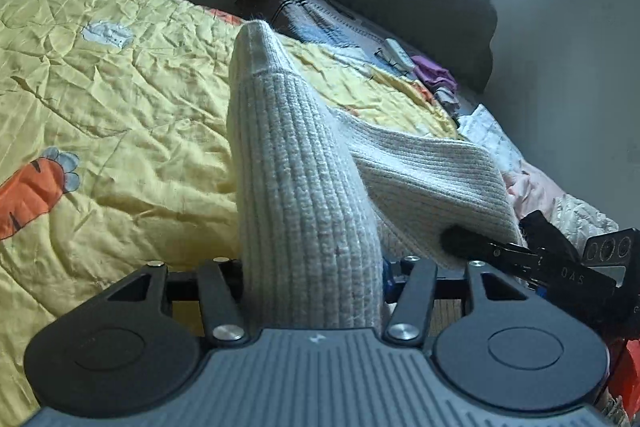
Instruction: Fold small clothes
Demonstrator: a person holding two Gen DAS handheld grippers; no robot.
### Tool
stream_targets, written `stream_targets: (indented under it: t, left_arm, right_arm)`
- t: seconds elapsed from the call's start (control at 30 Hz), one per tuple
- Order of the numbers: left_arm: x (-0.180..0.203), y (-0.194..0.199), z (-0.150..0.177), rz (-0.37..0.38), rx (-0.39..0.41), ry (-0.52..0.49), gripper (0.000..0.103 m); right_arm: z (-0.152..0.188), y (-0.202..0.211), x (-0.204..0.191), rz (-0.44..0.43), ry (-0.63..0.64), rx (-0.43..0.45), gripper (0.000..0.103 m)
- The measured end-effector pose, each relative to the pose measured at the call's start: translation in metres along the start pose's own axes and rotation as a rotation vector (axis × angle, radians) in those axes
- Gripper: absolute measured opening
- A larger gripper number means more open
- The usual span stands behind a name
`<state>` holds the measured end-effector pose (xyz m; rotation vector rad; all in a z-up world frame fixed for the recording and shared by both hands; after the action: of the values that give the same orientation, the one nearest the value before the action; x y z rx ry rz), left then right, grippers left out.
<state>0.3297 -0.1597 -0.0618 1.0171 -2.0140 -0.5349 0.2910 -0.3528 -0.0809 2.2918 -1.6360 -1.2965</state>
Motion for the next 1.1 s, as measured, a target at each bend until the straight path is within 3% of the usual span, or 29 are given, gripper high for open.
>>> stream_targets:
  t: [0.07, 0.13, 0.23, 0.3, 0.37, 0.43, 0.53, 0.6, 0.67, 0.77, 0.9, 1.03, 1.1]
  left_arm:
    - [-0.003, -0.011, 0.001, -0.047, -0.004, -0.010, 0.062]
    - [-0.007, -0.010, 0.002, -0.050, 0.000, 0.006, 0.066]
    - [-0.009, 0.007, 0.005, -0.070, 0.021, -0.029, 0.068]
    - [-0.009, 0.026, 0.008, -0.104, 0.053, -0.064, 0.069]
    - [-0.008, 0.050, 0.015, -0.132, 0.108, -0.101, 0.069]
    - [-0.003, 0.073, 0.025, -0.177, 0.156, -0.154, 0.070]
    - [0.004, 0.093, 0.047, -0.253, 0.191, -0.203, 0.071]
    - [0.008, 0.094, 0.061, -0.268, 0.179, -0.207, 0.072]
    - [0.014, 0.088, 0.074, -0.250, 0.148, -0.214, 0.072]
    - [0.019, 0.070, 0.086, -0.251, 0.109, -0.222, 0.082]
    - [0.018, 0.065, 0.092, -0.247, 0.100, -0.205, 0.084]
    - [0.023, 0.083, 0.100, -0.277, 0.132, -0.200, 0.083]
    - [0.027, 0.089, 0.105, -0.281, 0.145, -0.200, 0.083]
  right_arm:
    - [0.006, -0.014, 0.016, 0.066, -0.006, -0.032, 0.054]
    - [0.011, -0.016, 0.026, 0.129, -0.019, -0.031, 0.079]
    - [0.018, 0.002, 0.026, 0.131, -0.030, 0.016, 0.087]
    - [0.021, 0.027, 0.023, 0.192, -0.001, 0.078, 0.087]
    - [0.025, 0.054, 0.011, 0.199, 0.051, 0.126, 0.085]
    - [0.036, 0.079, -0.012, 0.132, 0.099, 0.152, 0.083]
    - [0.059, 0.096, -0.047, 0.024, 0.146, 0.117, 0.080]
    - [0.073, 0.090, -0.060, 0.043, 0.188, 0.075, 0.069]
    - [0.087, 0.074, -0.056, 0.156, 0.242, 0.022, 0.036]
    - [0.093, 0.065, -0.043, 0.247, 0.265, 0.031, 0.019]
    - [0.093, 0.068, -0.037, 0.249, 0.246, 0.050, 0.018]
    - [0.096, 0.091, -0.048, 0.228, 0.203, 0.119, 0.045]
    - [0.099, 0.104, -0.060, 0.227, 0.236, 0.167, 0.043]
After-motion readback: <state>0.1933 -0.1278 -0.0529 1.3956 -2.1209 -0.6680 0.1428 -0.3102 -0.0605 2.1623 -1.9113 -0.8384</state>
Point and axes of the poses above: each gripper's, at about its wrist camera, not at the fingertips, and y roughly against the way its jaws point, x to its right, z to its underside, the point moved 8 cm from there along -y, roughly the way its jaws point, and after that the axes turned 3 degrees about -z, right-handed, at the moved point
